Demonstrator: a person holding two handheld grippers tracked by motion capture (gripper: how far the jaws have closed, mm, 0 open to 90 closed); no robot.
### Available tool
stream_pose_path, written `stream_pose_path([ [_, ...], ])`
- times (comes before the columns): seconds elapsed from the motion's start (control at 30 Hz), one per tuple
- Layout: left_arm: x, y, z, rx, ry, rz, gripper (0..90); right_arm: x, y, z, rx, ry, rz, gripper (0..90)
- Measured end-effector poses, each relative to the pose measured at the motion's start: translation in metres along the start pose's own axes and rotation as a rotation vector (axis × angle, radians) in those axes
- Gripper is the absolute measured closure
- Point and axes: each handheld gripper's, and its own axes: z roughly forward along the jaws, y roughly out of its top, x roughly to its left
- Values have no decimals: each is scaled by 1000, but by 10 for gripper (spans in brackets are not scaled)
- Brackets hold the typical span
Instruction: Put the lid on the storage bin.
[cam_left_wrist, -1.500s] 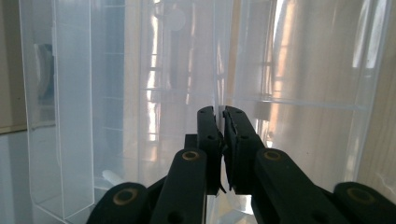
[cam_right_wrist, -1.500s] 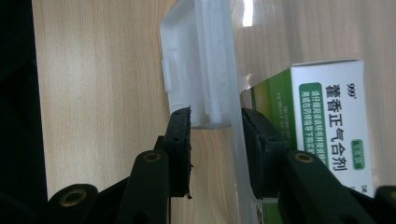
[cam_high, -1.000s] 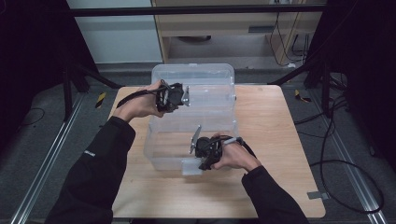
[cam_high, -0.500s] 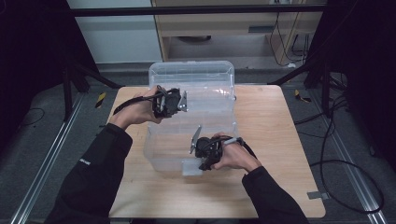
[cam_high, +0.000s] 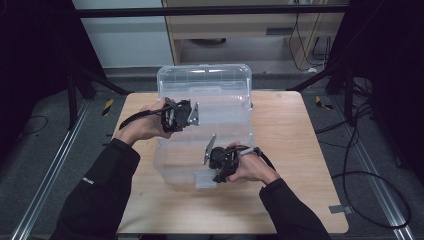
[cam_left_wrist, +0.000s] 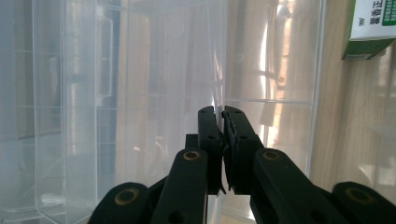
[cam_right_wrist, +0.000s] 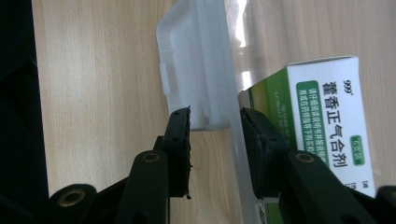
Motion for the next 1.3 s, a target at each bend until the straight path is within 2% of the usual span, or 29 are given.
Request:
stream_pose_path([
  [0.53,-19,-4,-6,-18,-5,-19,855,0,-1,-1,-12,9,2,640],
  [0.87,-24,-3,-8,0,-7,-10,853,2,-1,-1,-13,8,9,635],
  [0.97,-26,-3,-8,-3,-4,-14,852,2,-1,-1,-20,1,-4,632],
  [1.3,-36,-5,-9,-12,2,-20,850,4,-2,-2,-24,-16,7,626],
])
